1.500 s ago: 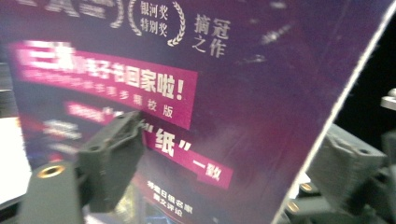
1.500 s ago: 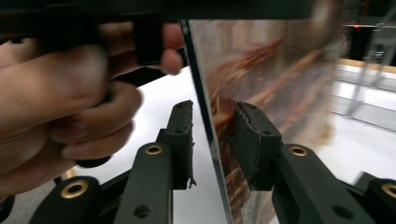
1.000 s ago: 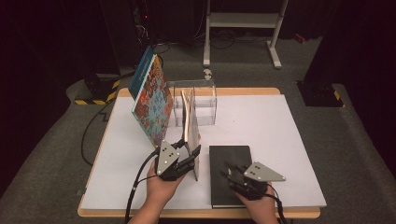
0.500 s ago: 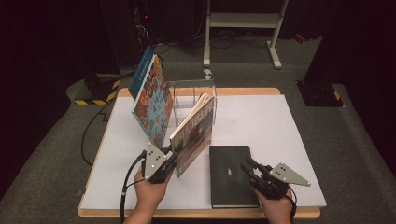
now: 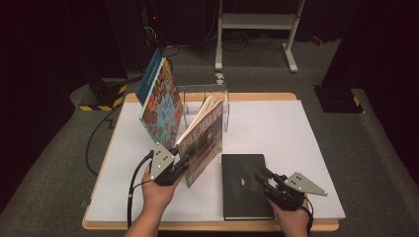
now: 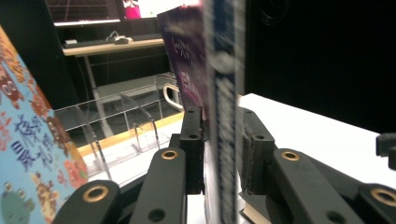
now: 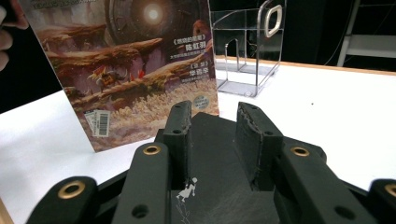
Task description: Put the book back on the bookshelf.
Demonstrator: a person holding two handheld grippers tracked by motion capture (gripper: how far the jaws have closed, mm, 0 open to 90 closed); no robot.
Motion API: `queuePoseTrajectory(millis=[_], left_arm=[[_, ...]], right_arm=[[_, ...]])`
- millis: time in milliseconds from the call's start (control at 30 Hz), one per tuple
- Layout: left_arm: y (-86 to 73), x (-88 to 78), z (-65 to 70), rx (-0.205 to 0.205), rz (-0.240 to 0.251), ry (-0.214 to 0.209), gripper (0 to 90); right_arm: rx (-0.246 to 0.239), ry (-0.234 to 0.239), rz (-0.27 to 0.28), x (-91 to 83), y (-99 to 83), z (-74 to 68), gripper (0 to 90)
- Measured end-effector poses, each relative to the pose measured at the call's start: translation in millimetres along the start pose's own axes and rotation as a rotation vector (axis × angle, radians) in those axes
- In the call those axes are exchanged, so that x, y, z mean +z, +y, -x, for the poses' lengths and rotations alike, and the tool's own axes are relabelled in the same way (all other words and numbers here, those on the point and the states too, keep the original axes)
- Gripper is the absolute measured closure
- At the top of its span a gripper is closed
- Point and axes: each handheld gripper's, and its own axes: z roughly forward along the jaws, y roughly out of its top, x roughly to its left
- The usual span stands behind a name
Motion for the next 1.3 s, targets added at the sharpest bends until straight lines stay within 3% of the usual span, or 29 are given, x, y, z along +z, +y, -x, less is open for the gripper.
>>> queuePoseTrajectory(millis=[67,133,200,267,367,500,633,767,867,1000,1200,1300], left_arm=[[4.0,6.1,-1.9,-0.036,-0.022,-0.010,73.2],[10.0,13.7,-4.7,-0.111,-0.086,-0.039,73.3],[12.8,16.0,-2.2,-0.081,-0.101,-0.017,81.1],[14.8,17.4,-0.3,-0.055,-0.111,-0.010,83.4],[17.9,19.9,-1.0,-0.048,-0.114,-0.010,83.7],[25.4,19.8,-7.7,-0.055,-0.099,0.020,84.0],[35.6,17.3,-20.6,-0.077,-0.054,0.083,83.9],[41.8,21.3,-32.1,-0.073,-0.056,0.154,83.9],[43.9,27.9,-37.7,-0.044,-0.065,0.222,83.9],[44.1,38.7,-40.4,-0.015,-0.070,0.275,83.9],[43.0,53.2,-46.8,-0.048,-0.055,0.306,83.9],[43.0,65.4,-50.1,-0.058,-0.048,0.332,83.8]], right_arm=[[-0.003,-0.004,-0.007,0.6,-0.1,-0.8,65.6],[-0.005,-0.012,-0.014,1.4,-0.4,-1.0,65.7],[-0.006,-0.011,-0.017,1.8,-0.6,-1.0,65.6],[-0.008,-0.010,-0.014,1.3,-0.6,-0.3,65.6],[-0.004,-0.008,-0.013,0.9,-0.7,0.8,65.6],[0.005,-0.003,-0.015,1.4,-1.3,1.3,65.0],[0.007,-0.002,-0.011,1.2,-1.1,1.6,64.2],[0.015,-0.004,-0.008,0.8,-0.8,3.4,64.0],[0.015,-0.005,-0.004,-0.3,-0.2,4.1,63.7],[0.016,-0.007,0.000,-2.0,0.5,6.4,63.7],[0.012,-0.012,-0.001,-3.5,0.4,10.9,62.4],[-0.023,-0.028,-0.020,-1.2,-3.4,14.9,61.6]])
